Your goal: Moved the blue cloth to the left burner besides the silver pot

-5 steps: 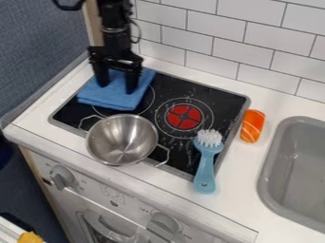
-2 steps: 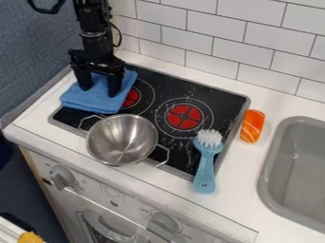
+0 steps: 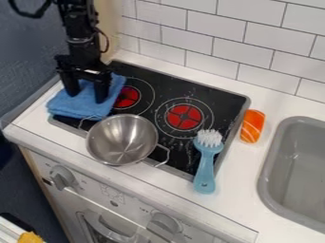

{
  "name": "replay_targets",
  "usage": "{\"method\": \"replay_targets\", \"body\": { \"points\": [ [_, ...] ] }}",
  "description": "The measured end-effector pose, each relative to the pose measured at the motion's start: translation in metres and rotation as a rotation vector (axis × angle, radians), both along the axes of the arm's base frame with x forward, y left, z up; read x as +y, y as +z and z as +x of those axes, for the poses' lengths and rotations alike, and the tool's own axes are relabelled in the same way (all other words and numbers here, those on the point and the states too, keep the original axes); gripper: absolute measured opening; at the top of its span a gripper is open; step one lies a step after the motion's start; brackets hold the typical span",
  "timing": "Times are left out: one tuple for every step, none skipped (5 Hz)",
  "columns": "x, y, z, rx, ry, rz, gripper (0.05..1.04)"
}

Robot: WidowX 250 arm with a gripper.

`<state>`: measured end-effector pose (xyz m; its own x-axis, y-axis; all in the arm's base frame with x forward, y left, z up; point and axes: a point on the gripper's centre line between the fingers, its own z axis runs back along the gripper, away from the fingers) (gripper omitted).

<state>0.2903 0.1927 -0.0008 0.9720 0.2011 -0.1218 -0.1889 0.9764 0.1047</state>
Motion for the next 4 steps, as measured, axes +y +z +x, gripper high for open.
{"method": "replay_targets", "body": {
  "points": [
    [0.0024, 0.0002, -0.0047, -0.001, -0.007, -0.004, 1.001],
    [0.0006, 0.0002, -0.0045, -0.003, -0.033, -0.021, 1.001],
    [0.0007, 0.0028, -0.0026, 0.003, -0.038, -0.028, 1.001],
    [-0.0034, 0.0057, 0.0006, 0.001, -0.038, -0.049, 1.001]
  ]
}}
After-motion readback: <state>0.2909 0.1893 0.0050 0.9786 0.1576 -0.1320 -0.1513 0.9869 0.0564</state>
